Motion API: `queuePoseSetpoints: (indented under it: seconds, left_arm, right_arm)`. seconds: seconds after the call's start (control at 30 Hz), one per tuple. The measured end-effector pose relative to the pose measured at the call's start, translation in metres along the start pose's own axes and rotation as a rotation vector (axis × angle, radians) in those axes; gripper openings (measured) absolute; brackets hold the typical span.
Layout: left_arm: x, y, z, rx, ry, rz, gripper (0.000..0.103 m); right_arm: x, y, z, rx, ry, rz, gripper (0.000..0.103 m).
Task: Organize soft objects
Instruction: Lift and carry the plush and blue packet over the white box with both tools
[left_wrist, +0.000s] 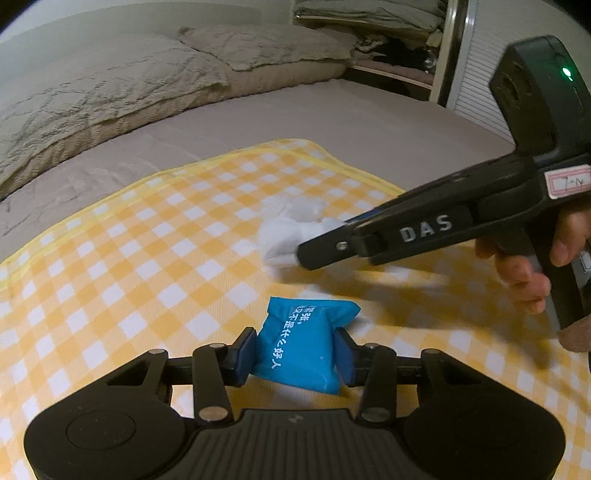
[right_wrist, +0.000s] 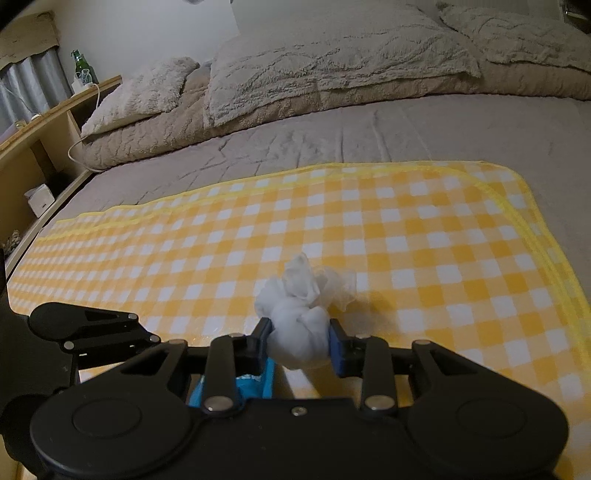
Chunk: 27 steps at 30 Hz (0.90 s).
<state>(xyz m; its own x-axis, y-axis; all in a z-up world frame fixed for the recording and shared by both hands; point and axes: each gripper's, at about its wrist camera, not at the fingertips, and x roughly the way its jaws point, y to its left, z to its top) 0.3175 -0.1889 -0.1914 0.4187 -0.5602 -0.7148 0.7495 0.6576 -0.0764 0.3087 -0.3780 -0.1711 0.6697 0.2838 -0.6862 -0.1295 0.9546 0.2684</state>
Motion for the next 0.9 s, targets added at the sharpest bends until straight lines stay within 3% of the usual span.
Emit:
queuePoseSetpoints:
  seconds: [0.3, 0.9]
  left_arm:
    - [-0.053, -0.008, 0.003, -0.062, -0.069, 0.07, 0.046]
    - [-0.201, -0.037, -0.008, -0.171, -0.199, 0.235, 0.046]
  right_arm:
    - [-0.043, 0.012, -0.001, -0.021, -0.04, -0.009, 0.033]
    - [-0.156, 0.075, 0.0, -0.084, -0.167, 0.027, 0.033]
